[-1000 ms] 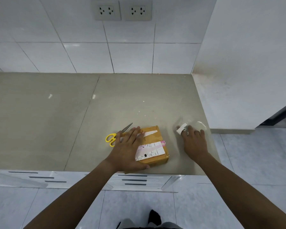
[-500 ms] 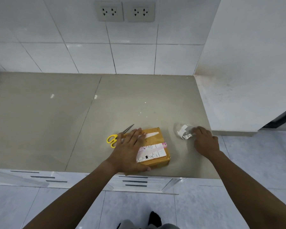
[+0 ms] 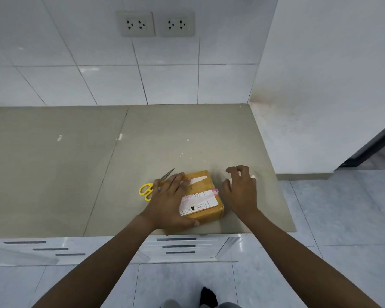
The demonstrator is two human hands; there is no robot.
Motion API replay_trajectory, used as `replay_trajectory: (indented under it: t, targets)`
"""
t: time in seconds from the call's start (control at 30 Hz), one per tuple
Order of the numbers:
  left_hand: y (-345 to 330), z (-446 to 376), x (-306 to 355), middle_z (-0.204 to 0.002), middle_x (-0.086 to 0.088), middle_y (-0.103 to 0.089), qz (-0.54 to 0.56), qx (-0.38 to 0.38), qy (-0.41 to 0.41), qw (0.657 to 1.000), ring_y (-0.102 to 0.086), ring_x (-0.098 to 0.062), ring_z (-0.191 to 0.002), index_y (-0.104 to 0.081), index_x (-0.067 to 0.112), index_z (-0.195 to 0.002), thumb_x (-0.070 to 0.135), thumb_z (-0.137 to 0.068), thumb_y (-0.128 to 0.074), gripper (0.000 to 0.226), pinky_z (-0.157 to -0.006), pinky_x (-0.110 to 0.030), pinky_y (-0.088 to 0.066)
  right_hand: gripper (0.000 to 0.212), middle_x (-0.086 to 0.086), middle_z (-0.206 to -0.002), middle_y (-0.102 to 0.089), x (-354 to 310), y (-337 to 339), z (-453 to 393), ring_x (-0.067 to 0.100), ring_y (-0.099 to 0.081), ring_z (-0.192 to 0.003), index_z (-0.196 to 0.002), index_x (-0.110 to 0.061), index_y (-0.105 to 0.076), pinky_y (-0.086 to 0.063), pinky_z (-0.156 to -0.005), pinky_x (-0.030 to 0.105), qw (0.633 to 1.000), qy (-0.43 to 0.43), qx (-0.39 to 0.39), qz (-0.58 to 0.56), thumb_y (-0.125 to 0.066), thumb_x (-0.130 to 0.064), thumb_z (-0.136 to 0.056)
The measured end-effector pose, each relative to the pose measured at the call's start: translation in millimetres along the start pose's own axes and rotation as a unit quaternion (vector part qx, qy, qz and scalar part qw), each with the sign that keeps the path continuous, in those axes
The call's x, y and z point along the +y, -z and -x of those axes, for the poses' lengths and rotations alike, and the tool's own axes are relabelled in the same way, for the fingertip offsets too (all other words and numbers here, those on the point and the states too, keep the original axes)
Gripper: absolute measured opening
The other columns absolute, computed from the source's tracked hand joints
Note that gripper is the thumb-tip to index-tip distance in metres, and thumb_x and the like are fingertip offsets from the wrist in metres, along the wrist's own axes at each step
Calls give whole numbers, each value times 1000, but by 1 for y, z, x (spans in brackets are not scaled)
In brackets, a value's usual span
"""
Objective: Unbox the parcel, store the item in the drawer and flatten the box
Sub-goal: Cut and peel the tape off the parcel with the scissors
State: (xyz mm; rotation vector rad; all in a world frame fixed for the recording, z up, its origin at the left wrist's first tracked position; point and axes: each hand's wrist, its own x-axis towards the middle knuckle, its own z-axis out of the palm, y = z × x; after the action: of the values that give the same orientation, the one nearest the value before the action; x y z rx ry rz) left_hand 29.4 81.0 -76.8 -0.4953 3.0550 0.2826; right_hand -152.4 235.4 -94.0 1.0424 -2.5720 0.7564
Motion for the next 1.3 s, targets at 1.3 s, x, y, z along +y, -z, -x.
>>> replay_trajectory:
  t: [1.3]
  targets:
    - [38,-12,54,-154,-20,-20,55,-65,240,967,-25,-47,-135,-34,27,-141,36,-91,-40,50,-100,-56,-33,40,12,-146,-39,-64,23,27,32,-39,-132,-134,-12,-46,-41,-97,48,978,-134,-157,-36,-44,-23,-95]
